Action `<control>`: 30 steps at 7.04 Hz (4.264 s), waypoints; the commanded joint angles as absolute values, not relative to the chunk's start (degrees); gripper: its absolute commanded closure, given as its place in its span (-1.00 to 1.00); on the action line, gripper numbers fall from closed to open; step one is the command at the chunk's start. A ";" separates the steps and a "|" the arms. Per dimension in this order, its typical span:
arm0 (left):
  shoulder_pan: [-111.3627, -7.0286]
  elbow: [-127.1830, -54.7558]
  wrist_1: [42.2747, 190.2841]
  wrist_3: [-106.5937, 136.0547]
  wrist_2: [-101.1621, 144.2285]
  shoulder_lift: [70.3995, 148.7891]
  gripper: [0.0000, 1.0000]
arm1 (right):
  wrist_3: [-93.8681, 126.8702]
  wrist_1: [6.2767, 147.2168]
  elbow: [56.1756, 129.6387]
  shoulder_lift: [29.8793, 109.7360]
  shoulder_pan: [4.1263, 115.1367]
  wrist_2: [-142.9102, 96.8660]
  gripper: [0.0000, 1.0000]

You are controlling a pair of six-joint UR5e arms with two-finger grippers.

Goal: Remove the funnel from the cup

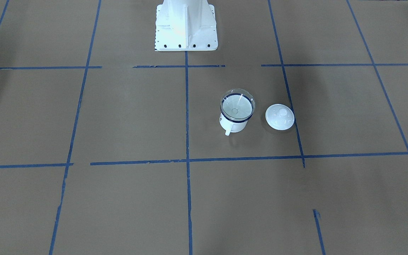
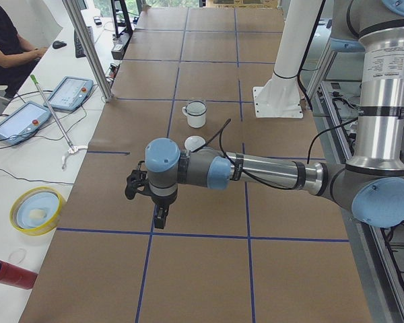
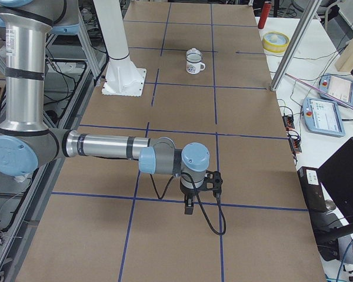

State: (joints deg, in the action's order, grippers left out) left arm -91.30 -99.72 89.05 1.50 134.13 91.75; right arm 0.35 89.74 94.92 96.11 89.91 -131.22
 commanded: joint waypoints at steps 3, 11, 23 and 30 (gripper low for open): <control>-76.09 -110.63 80.11 21.36 128.99 104.19 -1.00 | 0.35 89.74 94.83 96.07 89.91 -131.22 -1.00; -45.74 -110.40 81.25 58.02 119.56 121.38 -1.00 | 0.35 89.74 94.83 96.07 89.91 -131.22 -1.00; -39.46 -102.30 89.56 61.08 113.38 119.71 0.65 | 0.35 89.74 94.92 96.15 89.91 -131.22 -1.00; -39.64 -106.42 89.04 59.95 113.91 119.80 1.00 | 0.35 89.74 94.92 96.07 89.91 -131.22 -1.00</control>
State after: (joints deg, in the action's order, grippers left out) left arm -39.51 -104.73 89.32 60.83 113.73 119.91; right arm 0.35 89.74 94.86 96.12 89.91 -131.22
